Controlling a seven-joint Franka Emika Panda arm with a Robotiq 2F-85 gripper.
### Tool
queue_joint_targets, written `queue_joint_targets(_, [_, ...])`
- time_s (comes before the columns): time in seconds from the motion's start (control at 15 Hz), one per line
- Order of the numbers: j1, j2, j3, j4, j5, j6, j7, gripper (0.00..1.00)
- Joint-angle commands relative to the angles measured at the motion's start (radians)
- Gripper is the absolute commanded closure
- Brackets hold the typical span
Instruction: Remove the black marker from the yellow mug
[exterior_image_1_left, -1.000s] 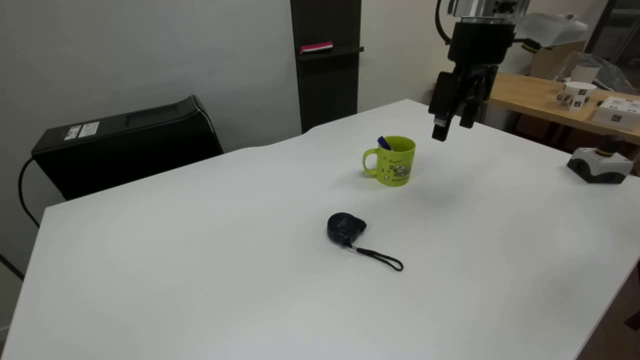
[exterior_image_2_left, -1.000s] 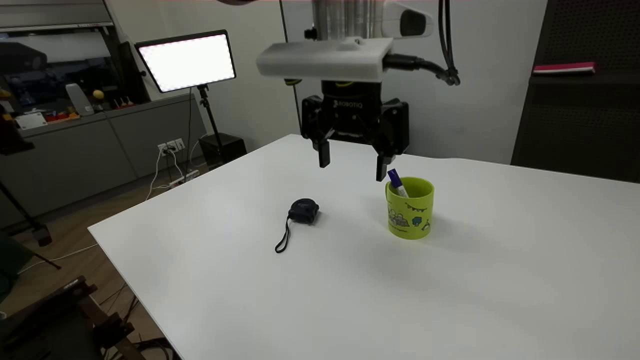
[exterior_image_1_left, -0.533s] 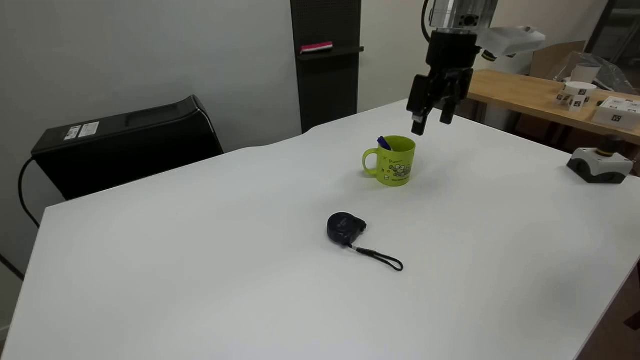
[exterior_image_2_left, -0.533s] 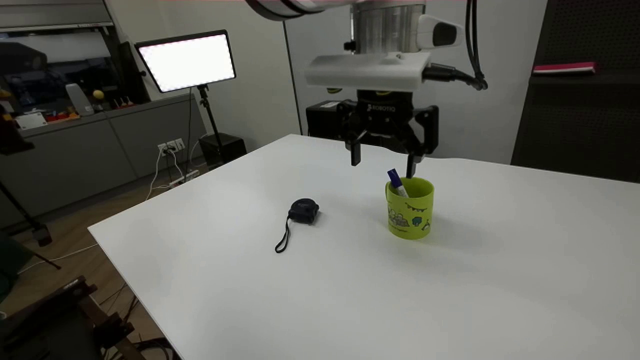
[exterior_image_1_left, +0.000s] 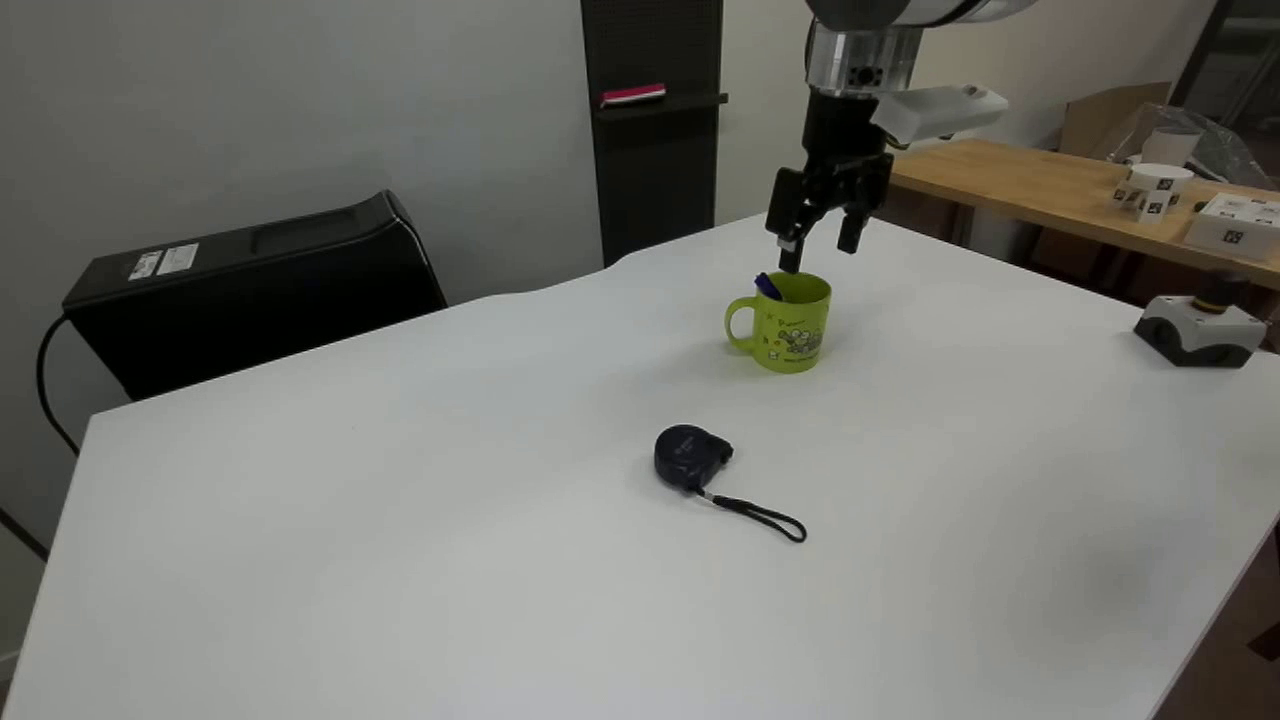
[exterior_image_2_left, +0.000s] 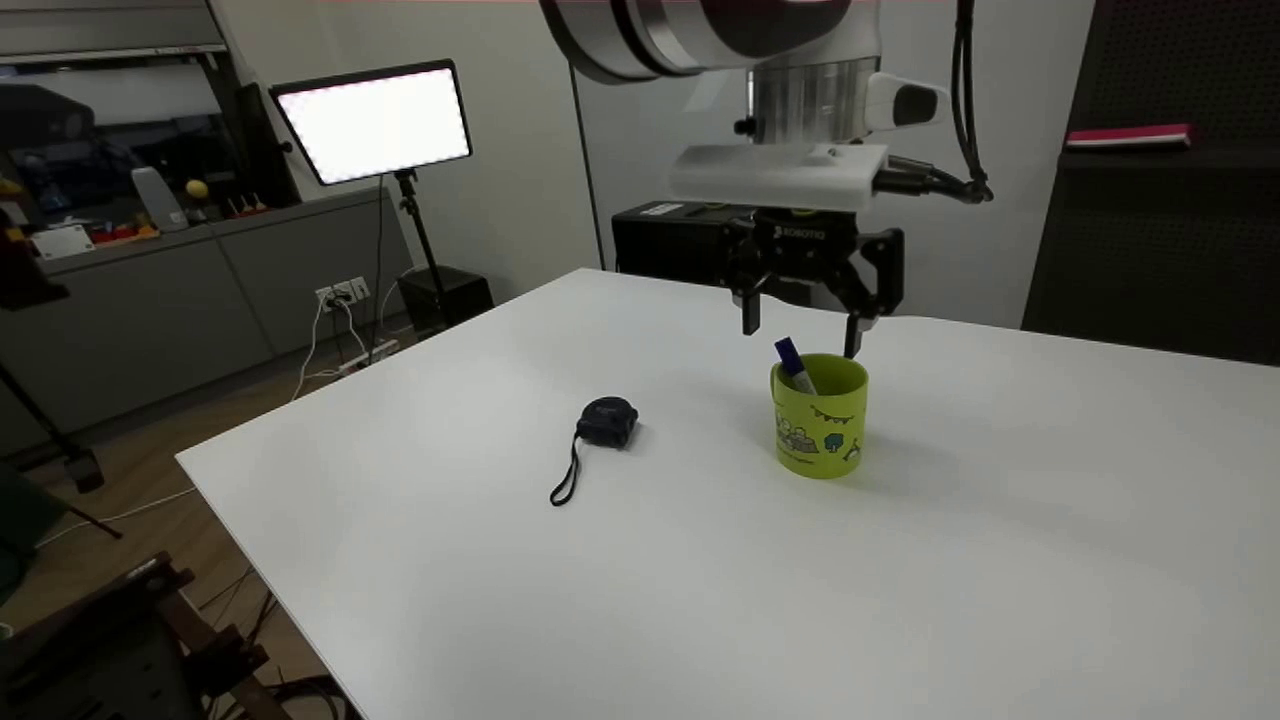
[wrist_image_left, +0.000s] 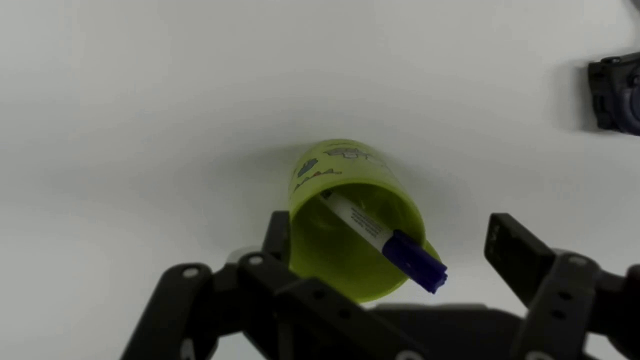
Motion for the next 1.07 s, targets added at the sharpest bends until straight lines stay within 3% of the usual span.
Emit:
queue_joint_targets(0.0, [0.006, 0.077, 0.006, 0.116, -0.040, -0.046, 0.081, 0.00])
queue_joint_targets(0.53, [0.012, 0.160, -0.004, 0.224, -0.081, -0.124, 0.119, 0.00])
queue_joint_targets(1.0, [0.025, 0.158, -0.006, 0.249, -0.103, -0.168, 0.163, 0.00])
